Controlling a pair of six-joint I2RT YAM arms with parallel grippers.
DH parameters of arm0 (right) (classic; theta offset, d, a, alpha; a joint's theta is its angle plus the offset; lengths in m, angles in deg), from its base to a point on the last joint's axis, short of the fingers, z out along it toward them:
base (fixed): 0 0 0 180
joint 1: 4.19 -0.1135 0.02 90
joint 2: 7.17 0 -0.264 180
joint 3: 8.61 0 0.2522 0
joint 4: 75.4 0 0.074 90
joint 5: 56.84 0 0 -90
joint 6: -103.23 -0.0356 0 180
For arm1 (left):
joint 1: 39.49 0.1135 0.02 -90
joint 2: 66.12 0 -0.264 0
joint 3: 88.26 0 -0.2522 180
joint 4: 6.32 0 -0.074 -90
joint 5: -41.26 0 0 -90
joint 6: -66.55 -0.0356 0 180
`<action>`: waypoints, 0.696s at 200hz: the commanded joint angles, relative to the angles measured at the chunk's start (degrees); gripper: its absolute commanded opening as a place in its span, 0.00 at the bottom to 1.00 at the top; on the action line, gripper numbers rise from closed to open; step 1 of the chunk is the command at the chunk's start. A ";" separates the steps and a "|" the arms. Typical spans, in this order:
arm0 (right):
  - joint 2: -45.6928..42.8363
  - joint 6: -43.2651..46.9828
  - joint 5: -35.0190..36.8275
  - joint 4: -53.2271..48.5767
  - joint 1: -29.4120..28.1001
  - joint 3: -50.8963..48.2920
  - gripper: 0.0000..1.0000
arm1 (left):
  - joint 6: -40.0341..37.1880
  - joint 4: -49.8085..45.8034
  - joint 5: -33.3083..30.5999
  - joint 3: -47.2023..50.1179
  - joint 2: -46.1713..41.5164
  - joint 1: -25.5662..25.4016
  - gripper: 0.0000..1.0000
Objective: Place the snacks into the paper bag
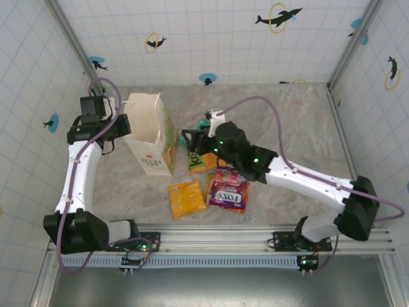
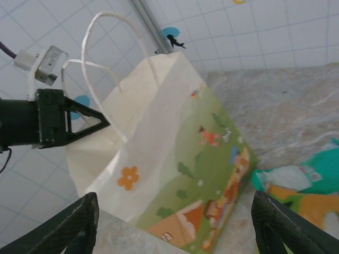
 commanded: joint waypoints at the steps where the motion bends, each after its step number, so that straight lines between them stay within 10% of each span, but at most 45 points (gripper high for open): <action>1: -4.60 0.30 -7.23 -1.08 5.87 -5.97 0.75 | -1.43 -1.56 0.94 0.08 0.15 0.32 0.00; 62: -0.50 0.89 -32.56 -6.15 22.54 -11.09 0.68 | -2.31 -7.29 3.25 -3.40 0.86 0.32 0.00; 139: 11.56 2.58 -41.29 -10.46 27.68 -6.88 0.63 | -3.00 -7.68 2.27 -1.79 0.34 0.33 0.00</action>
